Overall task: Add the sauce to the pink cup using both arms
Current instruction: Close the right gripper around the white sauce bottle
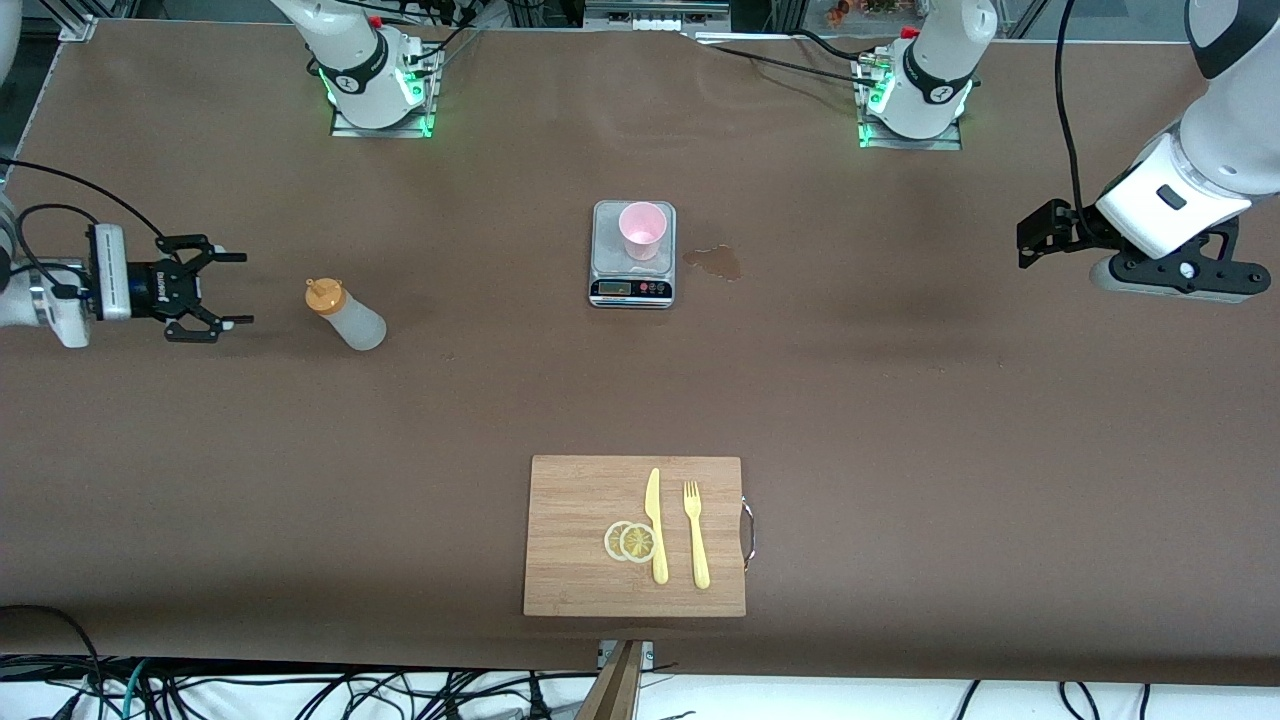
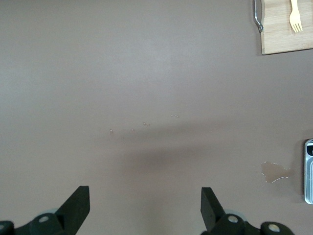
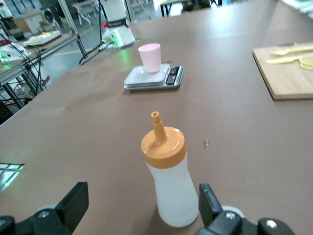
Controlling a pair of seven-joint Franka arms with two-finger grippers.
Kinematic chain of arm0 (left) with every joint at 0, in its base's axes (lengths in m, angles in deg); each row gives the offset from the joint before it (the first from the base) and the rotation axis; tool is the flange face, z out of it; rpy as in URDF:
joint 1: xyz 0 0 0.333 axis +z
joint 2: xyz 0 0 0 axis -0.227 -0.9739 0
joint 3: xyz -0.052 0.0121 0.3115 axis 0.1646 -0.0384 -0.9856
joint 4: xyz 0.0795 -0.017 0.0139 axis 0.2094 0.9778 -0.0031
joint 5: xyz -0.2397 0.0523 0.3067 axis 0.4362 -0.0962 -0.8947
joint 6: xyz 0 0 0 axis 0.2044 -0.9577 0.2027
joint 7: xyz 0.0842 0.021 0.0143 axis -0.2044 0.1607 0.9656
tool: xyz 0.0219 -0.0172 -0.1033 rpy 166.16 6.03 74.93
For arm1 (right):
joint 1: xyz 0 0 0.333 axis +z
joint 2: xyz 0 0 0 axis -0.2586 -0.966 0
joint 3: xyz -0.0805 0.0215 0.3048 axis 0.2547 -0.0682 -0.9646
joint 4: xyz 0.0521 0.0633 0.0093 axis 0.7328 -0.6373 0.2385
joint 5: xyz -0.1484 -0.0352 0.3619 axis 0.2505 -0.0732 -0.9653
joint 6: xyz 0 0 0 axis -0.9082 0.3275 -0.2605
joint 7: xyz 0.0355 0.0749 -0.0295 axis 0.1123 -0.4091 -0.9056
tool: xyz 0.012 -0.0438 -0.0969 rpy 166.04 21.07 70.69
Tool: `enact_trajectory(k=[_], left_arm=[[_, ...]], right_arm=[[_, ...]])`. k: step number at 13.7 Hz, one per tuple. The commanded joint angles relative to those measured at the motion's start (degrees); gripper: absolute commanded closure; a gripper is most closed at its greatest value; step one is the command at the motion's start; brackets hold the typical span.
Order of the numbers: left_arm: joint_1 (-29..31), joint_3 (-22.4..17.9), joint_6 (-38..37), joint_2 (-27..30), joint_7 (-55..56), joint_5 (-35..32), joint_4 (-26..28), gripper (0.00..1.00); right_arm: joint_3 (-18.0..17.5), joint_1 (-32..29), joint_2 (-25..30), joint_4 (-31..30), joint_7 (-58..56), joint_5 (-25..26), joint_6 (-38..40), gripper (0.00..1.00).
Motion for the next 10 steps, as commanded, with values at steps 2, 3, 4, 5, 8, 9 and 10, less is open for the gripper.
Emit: enact_trajectory(k=[2, 3, 4, 5, 8, 9, 10], left_arm=[[-0.4, -0.4, 0.0, -0.9, -1.4, 0.4, -1.7, 0.00], [-0.3, -0.3, -0.1, -1.5, -1.4, 0.5, -2.7, 0.00], [-0.4, -0.4, -0.1, -1.6, -1.3, 0.4, -2.8, 0.00], [-0.2, -0.4, -0.1, -1.6, -1.5, 0.3, -2.9, 0.00], [-0.1, -0.4, -0.2, -1.6, -1.2, 0.2, -3.0, 0.00], [0.0, -0.5, -0.2, -1.6, -1.3, 0.0, -3.2, 0.00], [0.0, -0.7, -0.3, -1.6, -1.3, 0.0, -3.2, 0.00]], right_arm=[[-0.4, -2.1, -7.7, 1.9, -7.9, -4.1, 3.9, 0.00], [-0.4, -2.1, -9.2, 1.9, -9.6, -5.1, 4.6, 0.00], [-0.5, -2.1, -9.9, 1.9, -10.6, -5.3, 4.6, 0.00], [-0.6, -2.1, -10.6, 2.0, -11.7, -5.6, 4.5, 0.00], [-1.7, -2.1, -13.5, 2.2, -13.8, -7.7, 4.5, 0.00], [-2.5, -2.1, -14.4, 2.5, -14.1, -8.0, 4.5, 0.00], [-3.0, -2.1, -15.0, 2.8, -14.1, -8.0, 4.4, 0.00]])
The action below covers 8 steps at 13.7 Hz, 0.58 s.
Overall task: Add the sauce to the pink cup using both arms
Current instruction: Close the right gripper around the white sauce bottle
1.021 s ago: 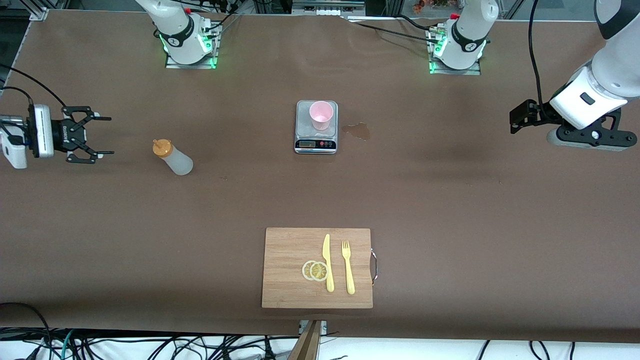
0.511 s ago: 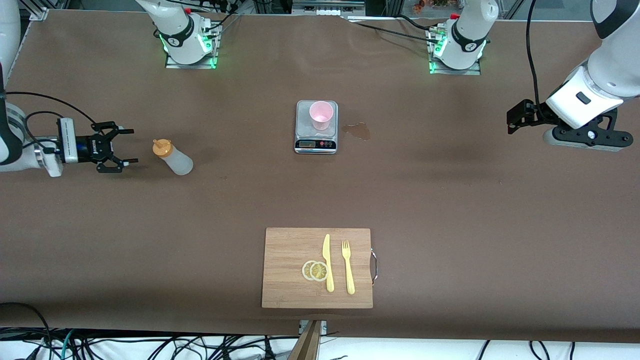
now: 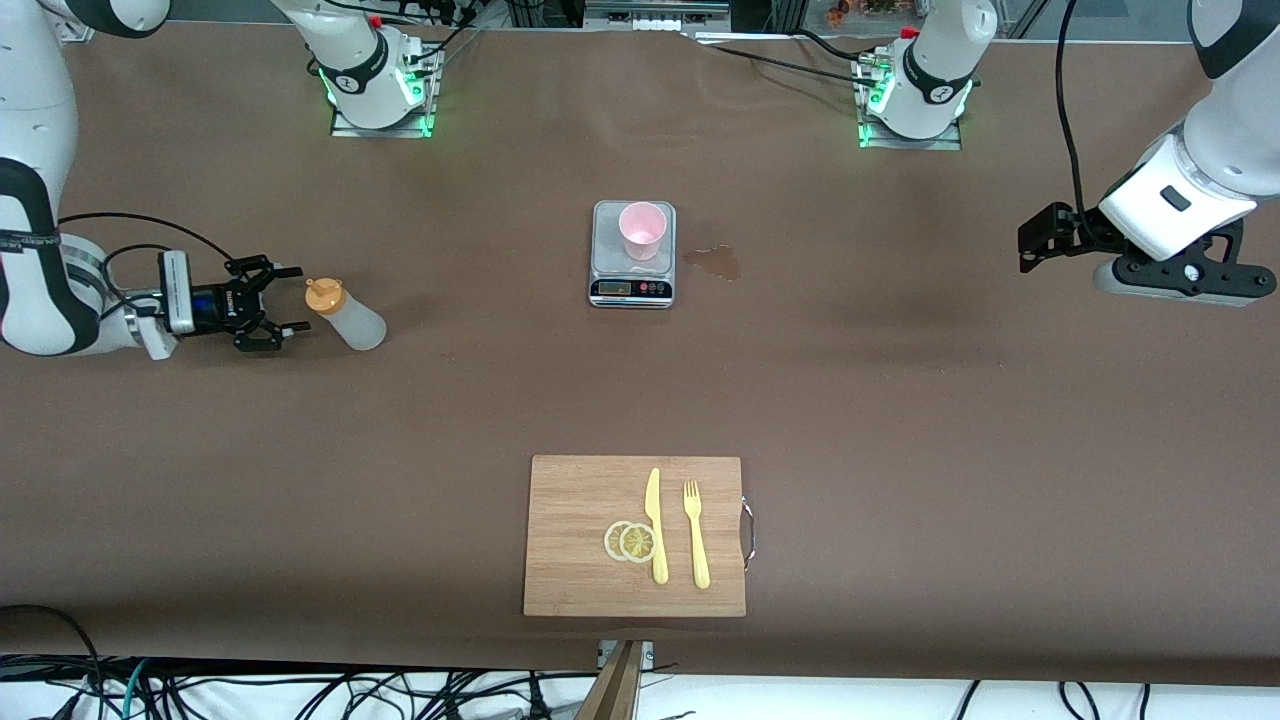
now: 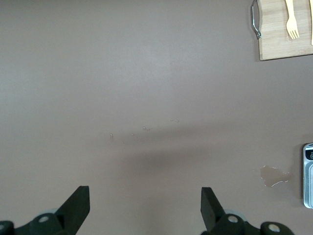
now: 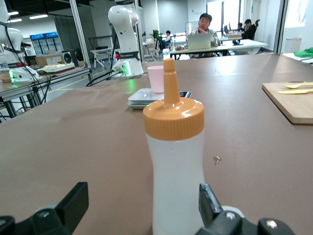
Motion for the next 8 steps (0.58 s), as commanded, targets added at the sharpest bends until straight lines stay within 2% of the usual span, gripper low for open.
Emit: enact_trajectory(k=[1, 8], left_arm=[[0.0, -0.6, -0.6, -0.9, -1.4, 0.0, -1.9, 0.00], [0.8, -0.7, -0.7, -0.8, -1.5, 0.1, -1.9, 0.00]], right_arm=[[-2.2, -0.8, -2.7, 2.3, -0.8, -2.0, 1.2, 0.00], [-5.4, -0.8, -5.3, 2.5, -1.0, -5.6, -0.3, 0.00]])
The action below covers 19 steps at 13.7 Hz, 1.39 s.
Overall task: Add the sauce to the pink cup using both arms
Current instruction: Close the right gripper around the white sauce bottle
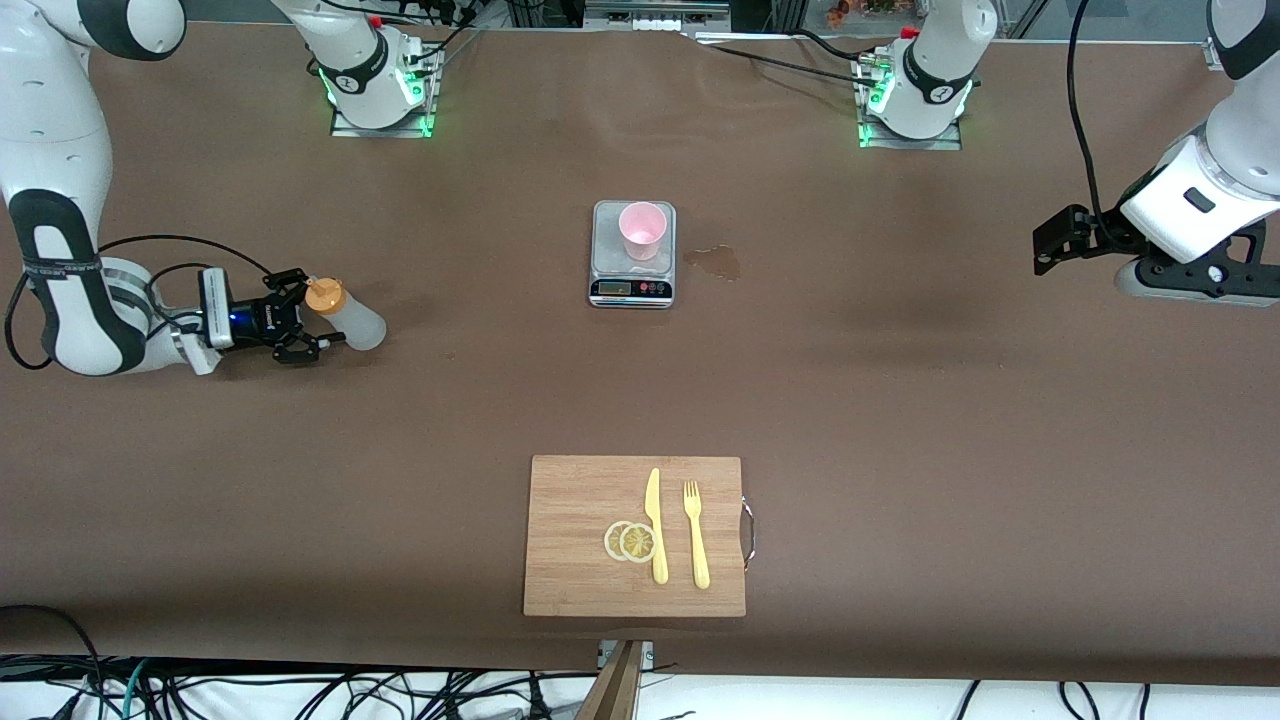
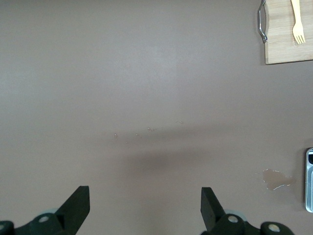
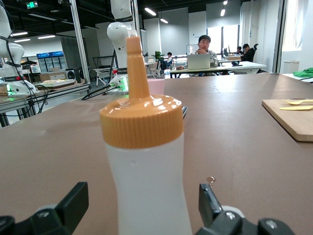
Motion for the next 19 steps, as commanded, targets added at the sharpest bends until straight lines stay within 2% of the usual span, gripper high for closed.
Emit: enact_trajectory(k=[1, 5, 7, 13, 19], left_arm=[[0.1, -0.1, -0.7, -0.8, -1.5, 0.1, -1.7, 0.00], [0.1, -0.1, -0.3, -1.0, -1.5, 0.8, -2.0, 0.00], [0.2, 0.0, -0.6, -3.7, -0.9, 0.6, -6.5, 0.00], [0.4, -0.1, -3.4, -3.4, -0.9, 0.4, -6.3, 0.00], [0.4, -0.1, -3.5, -3.3, -1.5, 0.4, -6.5, 0.00]], right_arm=[[-0.9, -0.8, -1.1, 1.2, -0.5, -2.1, 0.3, 0.00], [-2.7, -0.7, -1.7, 1.2, -0.5, -4.0, 0.1, 0.00], [-3.5, -0.6, -2.0, 1.1, -0.4, -4.2, 0.1, 0.00], [-5.1, -0.7, -2.2, 1.1, 0.0, -5.3, -0.3, 0.02], [-5.1, -1.3, -2.3, 1.1, 0.1, -4.9, 0.3, 0.46]])
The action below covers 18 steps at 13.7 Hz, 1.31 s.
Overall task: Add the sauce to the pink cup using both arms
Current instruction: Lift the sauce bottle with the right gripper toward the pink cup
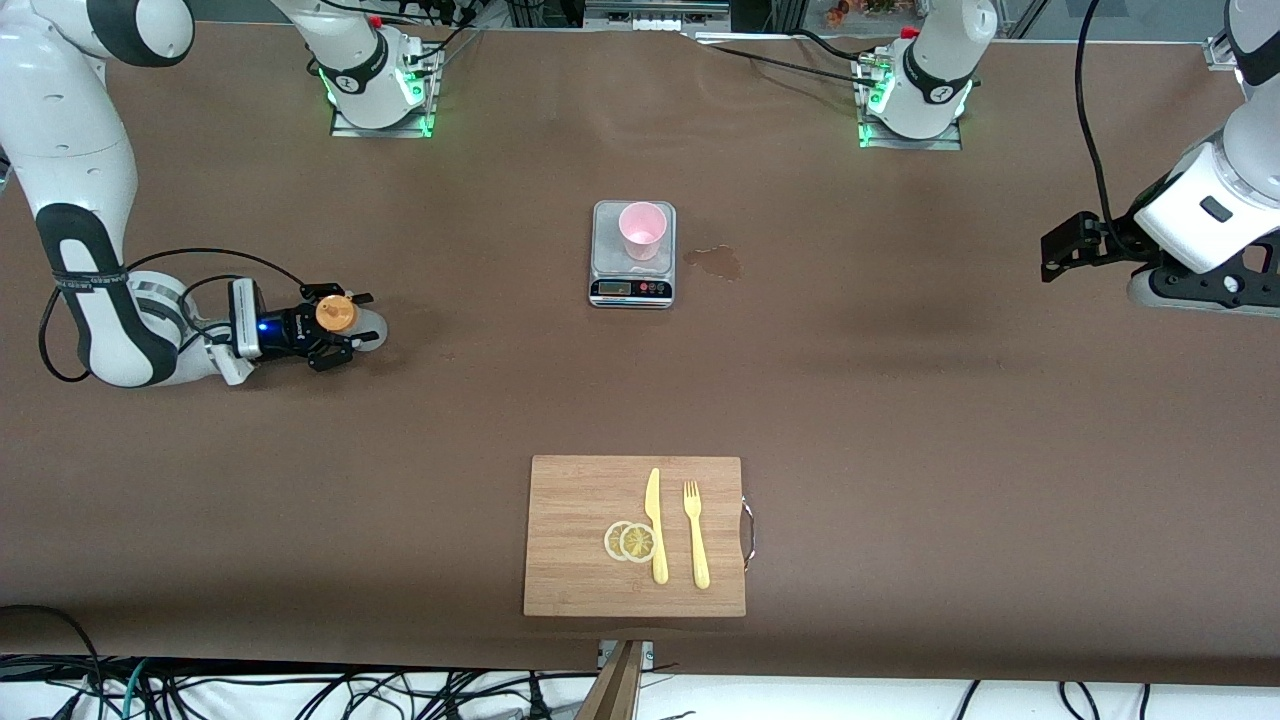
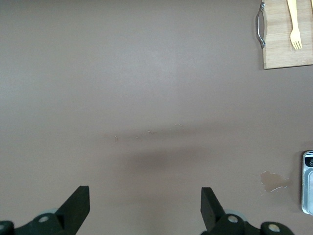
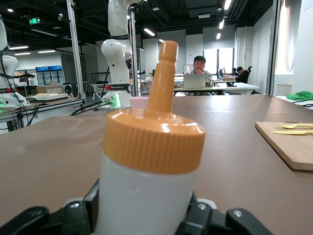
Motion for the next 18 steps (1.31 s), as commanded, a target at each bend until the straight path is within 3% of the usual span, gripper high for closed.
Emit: enact_trajectory(k=[1, 5, 7, 12, 14, 18], left_arm=[[0.3, -0.2, -1.4, -0.6, -1.4, 0.4, -1.8, 0.00], [0.3, -0.1, -1.4, -0.6, -1.3, 0.4, -1.9, 0.00], [0.3, -0.1, -1.4, -0.6, -1.2, 0.4, -1.9, 0.00], [0.3, -0.1, -1.4, -0.6, -1.4, 0.4, -1.9, 0.00], [0.3, -0.1, -1.5, -0.6, -1.3, 0.4, -1.9, 0.00], [0.3, -0.1, -1.5, -0.6, -1.3, 0.4, -1.9, 0.00]], right_arm=[[-0.7, -1.3, -1.0, 0.9, 0.2, -0.4, 0.5, 0.53], [-0.8, -2.0, -0.6, 1.0, 0.4, 0.0, 1.4, 0.77], [-1.1, -2.0, 0.1, 1.1, 1.5, 0.3, 1.8, 0.84], [-7.2, -1.8, 6.0, 4.0, 14.8, 3.1, -0.9, 0.87], [-8.6, -1.0, 10.2, 1.4, 18.0, 3.4, -5.4, 0.87], [-8.6, 6.8, 21.1, -6.5, 24.7, 3.3, -14.7, 0.87]])
